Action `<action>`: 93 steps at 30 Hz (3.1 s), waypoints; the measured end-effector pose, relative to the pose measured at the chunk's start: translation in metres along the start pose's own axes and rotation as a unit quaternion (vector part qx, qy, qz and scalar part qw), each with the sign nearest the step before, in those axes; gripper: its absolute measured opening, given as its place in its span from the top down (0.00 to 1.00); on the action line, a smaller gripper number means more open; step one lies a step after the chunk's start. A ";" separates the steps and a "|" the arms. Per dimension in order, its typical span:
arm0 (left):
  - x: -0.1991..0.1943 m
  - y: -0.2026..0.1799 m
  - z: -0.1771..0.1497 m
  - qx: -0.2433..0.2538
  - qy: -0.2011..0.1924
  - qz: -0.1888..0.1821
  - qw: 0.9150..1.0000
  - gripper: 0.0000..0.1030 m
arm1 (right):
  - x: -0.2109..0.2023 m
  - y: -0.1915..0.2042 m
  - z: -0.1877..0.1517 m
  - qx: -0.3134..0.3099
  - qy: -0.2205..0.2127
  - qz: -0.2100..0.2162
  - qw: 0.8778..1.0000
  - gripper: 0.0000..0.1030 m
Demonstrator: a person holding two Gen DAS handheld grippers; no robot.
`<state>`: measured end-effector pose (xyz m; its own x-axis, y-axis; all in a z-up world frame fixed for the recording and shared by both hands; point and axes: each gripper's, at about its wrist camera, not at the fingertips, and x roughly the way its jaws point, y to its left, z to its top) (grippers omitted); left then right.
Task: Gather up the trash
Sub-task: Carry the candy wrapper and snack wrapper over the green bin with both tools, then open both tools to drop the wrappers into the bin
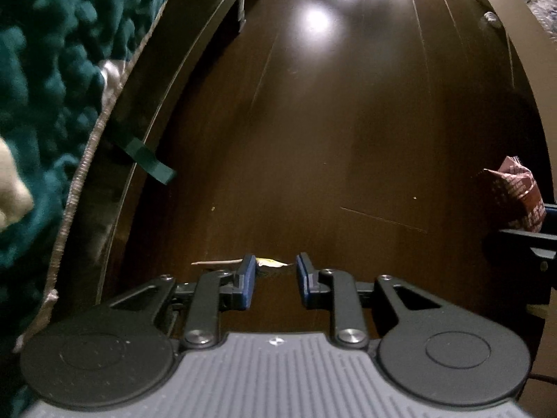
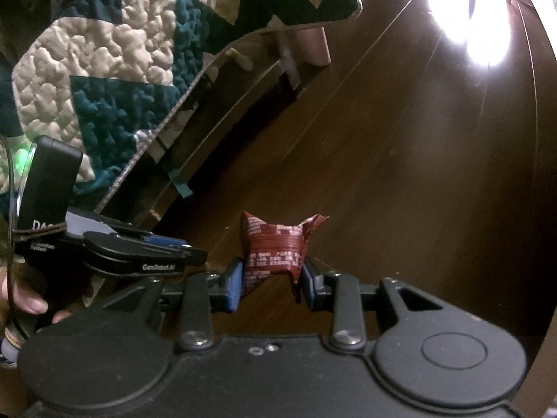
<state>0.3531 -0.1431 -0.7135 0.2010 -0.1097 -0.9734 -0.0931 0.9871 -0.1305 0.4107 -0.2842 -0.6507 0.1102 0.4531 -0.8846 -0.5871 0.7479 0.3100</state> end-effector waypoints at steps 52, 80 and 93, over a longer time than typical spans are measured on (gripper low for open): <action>-0.719 0.055 0.079 -0.101 -0.252 -0.052 0.961 0.77 | -0.456 0.330 0.221 -0.202 -0.075 -0.012 0.976 0.69; -0.595 0.226 0.035 -0.201 -0.122 -0.006 0.972 0.77 | -0.249 0.493 0.223 -0.343 0.077 -0.022 0.936 0.66; -0.583 0.222 0.027 -0.149 -0.109 -0.005 0.983 0.76 | -0.257 0.495 0.220 -0.319 0.064 -0.029 0.945 0.58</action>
<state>0.2414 0.1428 -0.1702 0.4039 -0.0595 -0.9129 -0.3647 0.9047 -0.2203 0.2685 0.0759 -0.1935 0.0830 0.3269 -0.9414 -0.9518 0.3058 0.0222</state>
